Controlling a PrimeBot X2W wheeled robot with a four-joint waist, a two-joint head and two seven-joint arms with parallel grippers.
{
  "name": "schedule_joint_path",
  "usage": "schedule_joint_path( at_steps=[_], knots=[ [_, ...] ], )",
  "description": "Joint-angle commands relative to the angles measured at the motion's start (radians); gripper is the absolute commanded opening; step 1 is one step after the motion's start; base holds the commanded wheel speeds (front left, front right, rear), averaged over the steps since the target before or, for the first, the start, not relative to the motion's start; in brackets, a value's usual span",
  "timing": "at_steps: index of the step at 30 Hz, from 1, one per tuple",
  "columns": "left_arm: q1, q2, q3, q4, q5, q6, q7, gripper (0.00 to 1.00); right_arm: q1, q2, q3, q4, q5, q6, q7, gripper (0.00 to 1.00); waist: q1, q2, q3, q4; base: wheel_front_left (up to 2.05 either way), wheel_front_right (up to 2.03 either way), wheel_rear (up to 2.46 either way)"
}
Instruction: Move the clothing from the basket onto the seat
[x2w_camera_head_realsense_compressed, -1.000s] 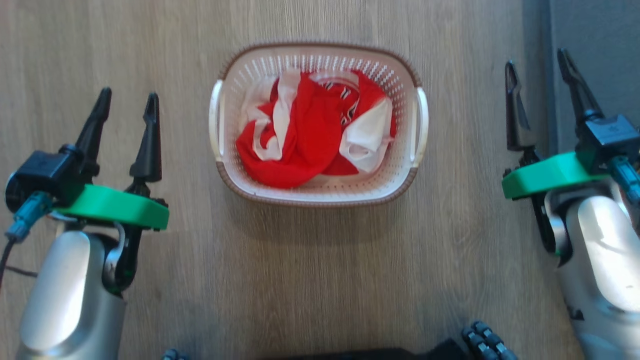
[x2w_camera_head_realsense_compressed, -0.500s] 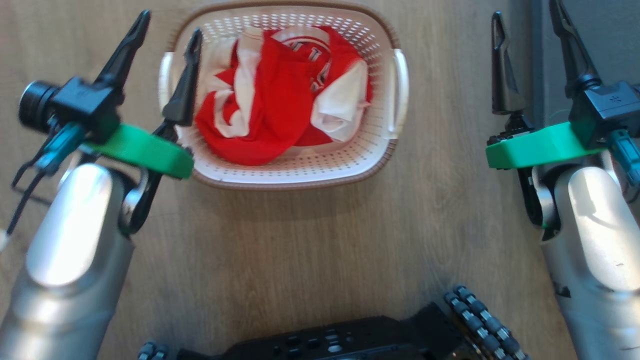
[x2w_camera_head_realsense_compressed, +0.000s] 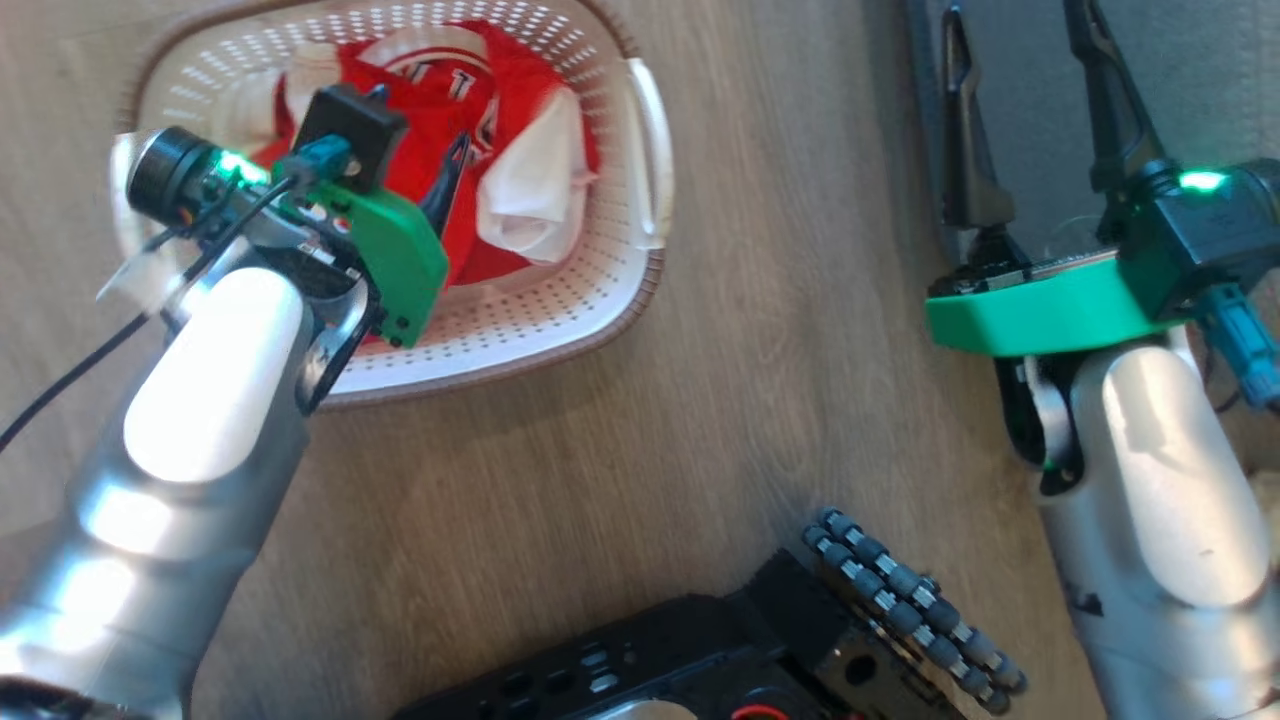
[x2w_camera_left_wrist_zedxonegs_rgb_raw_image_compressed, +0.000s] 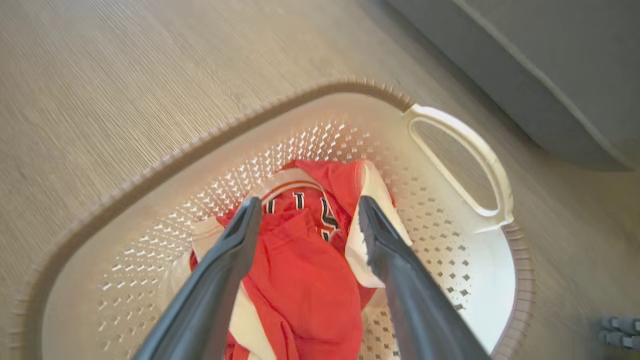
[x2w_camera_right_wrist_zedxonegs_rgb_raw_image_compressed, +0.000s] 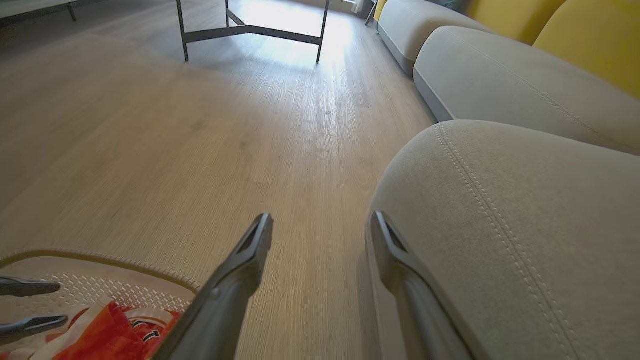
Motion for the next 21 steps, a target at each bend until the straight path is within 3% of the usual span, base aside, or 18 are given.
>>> schedule_joint_path(
  at_steps=[1, 5, 12, 21],
  knots=[
    [-0.031, 0.008, 0.012, -0.005, 0.014, 0.011, 0.022, 1.0, 0.043, 0.014, 0.024, -0.037, -0.004, 0.007, -0.005, 1.0, -0.0001, 0.0, 0.025, -0.032, 0.0, 0.0, 0.0],
    [-0.068, 0.012, 0.002, 0.078, 0.03, 0.026, 0.072, 1.0, 0.043, 0.025, 0.057, -0.04, 0.006, 0.007, -0.005, 1.0, -0.0001, 0.0, 0.047, -0.081, 0.0, 0.0, 0.0],
    [-0.103, 0.068, 0.015, 0.205, 0.042, 0.05, 0.106, 1.0, 0.058, 0.034, 0.096, -0.052, 0.022, 0.007, -0.005, 1.0, -0.0001, 0.0, 0.082, -0.145, 0.0, 0.0, 0.0],
    [-0.142, 0.084, 0.03, 0.347, 0.03, 0.077, 0.112, 1.0, 0.124, 0.036, 0.088, -0.091, 0.024, 0.007, -0.005, 1.0, -0.0001, 0.0, 0.088, -0.143, 0.0, 0.0, 0.0]
  ],
)
